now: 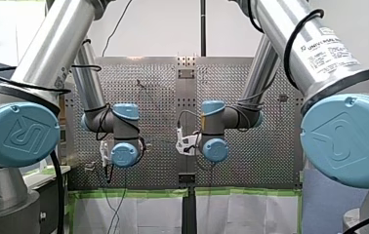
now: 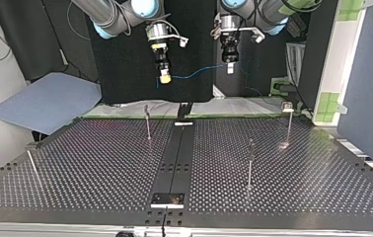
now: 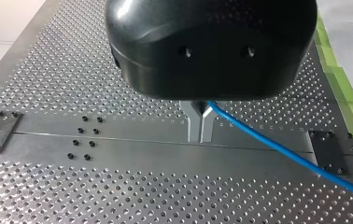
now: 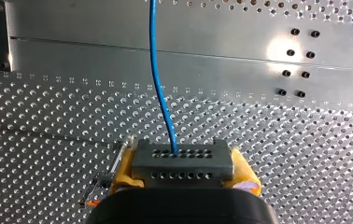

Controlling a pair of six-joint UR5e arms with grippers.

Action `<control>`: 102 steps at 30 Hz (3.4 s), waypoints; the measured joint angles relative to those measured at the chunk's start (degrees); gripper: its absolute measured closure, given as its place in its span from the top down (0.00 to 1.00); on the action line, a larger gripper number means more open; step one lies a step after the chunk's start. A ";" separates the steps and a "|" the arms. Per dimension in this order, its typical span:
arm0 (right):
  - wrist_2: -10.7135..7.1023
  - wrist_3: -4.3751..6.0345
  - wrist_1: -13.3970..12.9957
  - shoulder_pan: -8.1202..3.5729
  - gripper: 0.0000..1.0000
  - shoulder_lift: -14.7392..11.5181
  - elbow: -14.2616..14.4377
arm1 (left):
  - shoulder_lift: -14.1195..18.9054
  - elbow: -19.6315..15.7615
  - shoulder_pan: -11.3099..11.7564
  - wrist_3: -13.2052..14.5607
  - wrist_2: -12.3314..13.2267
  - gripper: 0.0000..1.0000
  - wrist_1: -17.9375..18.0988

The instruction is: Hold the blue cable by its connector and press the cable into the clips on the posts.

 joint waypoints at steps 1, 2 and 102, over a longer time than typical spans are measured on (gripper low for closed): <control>0.00 0.00 0.00 0.00 0.00 0.00 0.00 | 0.00 0.00 0.00 0.00 0.00 0.00 0.00; 0.00 0.00 0.00 0.00 0.00 0.00 0.00 | 0.00 0.00 0.00 0.00 0.00 0.00 0.00; -1.05 2.84 11.65 0.29 0.00 3.13 -4.11 | -2.93 0.09 1.26 9.21 -5.59 0.00 -9.06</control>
